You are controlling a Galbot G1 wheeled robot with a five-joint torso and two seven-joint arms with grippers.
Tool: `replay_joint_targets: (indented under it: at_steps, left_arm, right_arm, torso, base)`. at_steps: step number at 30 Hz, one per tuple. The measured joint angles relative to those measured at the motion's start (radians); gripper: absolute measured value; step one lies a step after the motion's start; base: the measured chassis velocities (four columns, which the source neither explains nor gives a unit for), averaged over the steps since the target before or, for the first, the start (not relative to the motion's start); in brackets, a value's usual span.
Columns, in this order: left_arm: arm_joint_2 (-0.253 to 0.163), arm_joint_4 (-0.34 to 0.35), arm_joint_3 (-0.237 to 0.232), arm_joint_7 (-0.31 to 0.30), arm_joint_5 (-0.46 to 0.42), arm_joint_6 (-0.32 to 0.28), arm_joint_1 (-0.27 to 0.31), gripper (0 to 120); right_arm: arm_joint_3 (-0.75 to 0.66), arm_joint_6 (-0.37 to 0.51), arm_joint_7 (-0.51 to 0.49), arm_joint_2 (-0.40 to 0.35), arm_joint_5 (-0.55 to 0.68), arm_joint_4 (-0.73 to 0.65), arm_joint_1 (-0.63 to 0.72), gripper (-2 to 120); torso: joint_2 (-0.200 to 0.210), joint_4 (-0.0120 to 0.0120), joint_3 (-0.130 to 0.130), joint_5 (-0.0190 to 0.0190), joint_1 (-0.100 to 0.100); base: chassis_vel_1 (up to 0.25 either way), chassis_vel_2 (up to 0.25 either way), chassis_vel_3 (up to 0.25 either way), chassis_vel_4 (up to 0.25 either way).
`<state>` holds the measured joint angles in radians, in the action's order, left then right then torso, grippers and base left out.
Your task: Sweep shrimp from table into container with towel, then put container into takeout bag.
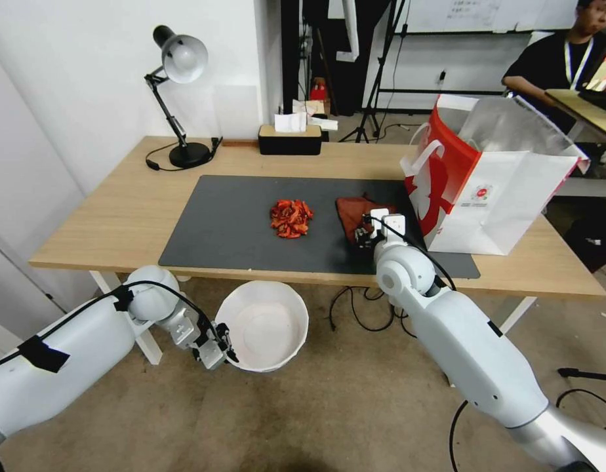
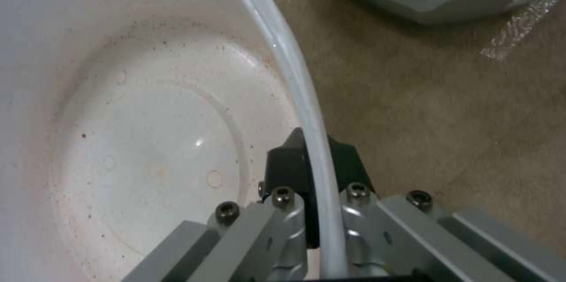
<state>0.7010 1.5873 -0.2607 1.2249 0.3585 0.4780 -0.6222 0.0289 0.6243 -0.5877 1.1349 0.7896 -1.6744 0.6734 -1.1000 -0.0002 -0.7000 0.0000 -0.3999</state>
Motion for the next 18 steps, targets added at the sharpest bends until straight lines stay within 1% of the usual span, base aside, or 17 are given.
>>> replay_joint_targets:
  at_steps: [2,4,5,7,8,10,11,12,13,14,15,17,18]
  left_arm:
    - [0.000,-0.001,0.003,0.000,0.000,0.001,-0.003,0]
    - [0.000,-0.001,0.004,-0.001,0.000,0.001,-0.004,0]
    - [0.000,-0.004,0.009,-0.001,0.000,0.002,-0.007,0]
    - [0.000,-0.006,0.018,-0.002,0.000,0.002,-0.010,0]
    - [0.000,-0.006,0.018,-0.002,0.000,0.002,-0.010,0]
    - [-0.003,-0.006,0.024,-0.003,-0.001,0.002,-0.011,0]
    - [-0.004,-0.005,0.025,-0.003,-0.001,0.002,-0.011,0]
    - [-0.006,-0.003,0.025,-0.004,-0.001,0.002,-0.012,0]
    - [-0.006,-0.003,0.025,-0.004,-0.001,0.002,-0.012,0]
    - [-0.006,-0.002,0.025,-0.004,-0.001,0.002,-0.012,0]
    - [-0.006,-0.002,0.025,-0.004,-0.001,0.002,-0.012,0]
    - [-0.005,-0.003,0.027,-0.004,0.000,0.002,-0.012,0]
    - [-0.003,-0.005,0.029,-0.004,0.001,0.002,-0.013,0]
  right_arm:
    - [-0.002,-0.006,0.012,-0.002,0.000,-0.002,0.002,13]
    - [-0.003,-0.009,0.015,-0.003,0.000,-0.002,0.002,11]
    - [-0.008,-0.023,0.041,-0.008,-0.001,-0.007,0.004,7]
    - [-0.016,-0.070,0.104,-0.015,-0.010,-0.013,0.004,6]
    - [-0.016,-0.070,0.104,-0.015,-0.010,-0.013,0.004,6]
    - [-0.021,-0.151,0.187,-0.024,-0.056,-0.014,-0.004,6]
    - [-0.022,-0.170,0.203,-0.026,-0.066,-0.013,-0.008,6]
    - [-0.020,-0.222,0.249,-0.032,-0.087,-0.004,-0.026,6]
    - [-0.020,-0.222,0.249,-0.032,-0.087,-0.004,-0.026,6]
    - [-0.012,-0.269,0.295,-0.037,-0.116,0.015,-0.053,6]
    - [-0.012,-0.269,0.295,-0.037,-0.116,0.015,-0.053,6]
    - [0.010,-0.332,0.354,-0.043,-0.173,0.065,-0.104,6]
    - [0.030,-0.364,0.396,-0.044,-0.215,0.115,-0.143,6]
  torso:
    - [0.000,0.0000,0.000,0.0000,0.000]
    - [0.000,0.0001,0.000,0.0000,0.000]
    - [0.000,0.0001,0.000,0.0000,0.000]
    - [0.000,0.0002,0.000,0.0000,0.000]
    - [0.000,0.0002,0.000,0.0000,0.000]
    - [0.000,0.0002,0.000,0.0001,0.000]
    - [0.000,0.0001,0.000,0.0000,0.000]
    - [0.000,0.0001,0.000,0.0001,0.000]
    - [0.000,0.0001,0.000,0.0001,0.000]
    - [0.000,0.0001,0.000,0.0000,0.000]
    - [0.000,0.0001,0.000,0.0000,0.000]
    - [0.000,0.0002,0.000,-0.0001,0.000]
    - [0.000,0.0003,0.000,0.0000,0.000]
  base:
    - [0.000,0.000,0.000,0.000]
    - [0.000,0.000,0.000,0.000]
    - [0.000,0.000,0.000,0.000]
    - [0.000,0.000,0.000,0.000]
    - [0.000,0.000,0.000,0.000]
    - [0.000,0.000,0.000,0.000]
    - [0.000,0.000,0.000,0.000]
    - [0.000,0.000,0.000,0.000]
    - [0.000,0.000,0.000,0.000]
    - [0.000,0.000,0.000,0.000]
    - [0.000,0.000,0.000,0.000]
    - [0.000,0.000,0.000,0.000]
    - [0.000,0.000,0.000,0.000]
